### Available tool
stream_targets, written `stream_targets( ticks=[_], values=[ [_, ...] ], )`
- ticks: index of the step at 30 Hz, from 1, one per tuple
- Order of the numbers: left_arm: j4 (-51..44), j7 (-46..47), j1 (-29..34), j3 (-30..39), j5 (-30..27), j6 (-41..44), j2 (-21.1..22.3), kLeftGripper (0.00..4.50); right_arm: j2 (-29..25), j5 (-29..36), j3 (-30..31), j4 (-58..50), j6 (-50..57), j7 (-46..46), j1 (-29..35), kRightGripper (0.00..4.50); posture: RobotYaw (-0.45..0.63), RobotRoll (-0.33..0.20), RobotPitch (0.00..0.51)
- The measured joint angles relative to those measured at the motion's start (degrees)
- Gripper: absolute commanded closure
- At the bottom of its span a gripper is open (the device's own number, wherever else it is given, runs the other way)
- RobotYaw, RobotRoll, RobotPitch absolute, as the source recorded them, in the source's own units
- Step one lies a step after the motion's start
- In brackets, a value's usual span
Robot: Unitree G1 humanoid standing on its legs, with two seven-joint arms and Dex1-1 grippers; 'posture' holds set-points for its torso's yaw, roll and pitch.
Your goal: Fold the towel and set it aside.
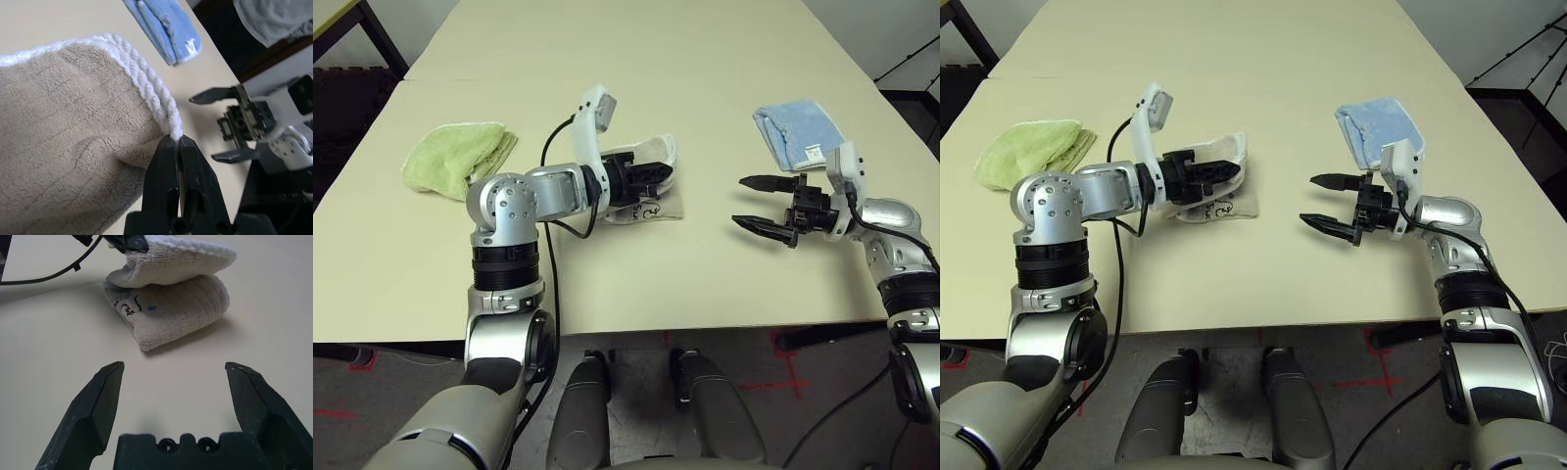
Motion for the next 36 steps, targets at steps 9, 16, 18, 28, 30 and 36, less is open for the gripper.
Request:
stream_targets(
  ticks=[9,16,18,28,30,36],
  values=[
    [0.00,-0.49,1.53,-4.72,3.08,-2.12,0.43,3.05,0.00,-0.10,0.00,0.04,-0.41,-0.06,-0.51,0.00,0.03,0.000,0.182],
    [-2.81,-16.13,2.72,-9.29,4.20,-15.31,8.74,0.40,-0.40,0.07,-0.01,0.12,0.39,0.67,-0.90,0.00,0.05,0.000,0.183],
    [-4.54,-22.07,2.61,-8.31,1.16,-16.07,10.84,0.02,-0.39,0.07,0.02,0.29,0.85,1.15,-1.74,0.00,0.05,0.000,0.184],
    [3.78,-49.09,9.36,-9.58,4.55,-37.41,23.69,0.02,3.26,-0.06,0.42,3.65,1.23,3.18,-7.31,0.00,0.05,0.000,0.192],
    [8.28,-54.39,11.17,-12.77,9.85,-45.74,25.87,0.02,3.57,-0.23,0.46,4.84,1.05,4.02,-8.00,0.00,0.05,0.000,0.191],
    [18.82,-62.47,11.06,-16.47,19.16,-62.68,25.90,0.00,4.88,-0.66,1.33,5.66,0.01,6.90,-8.50,0.18,0.03,0.000,0.187]
  ],
)
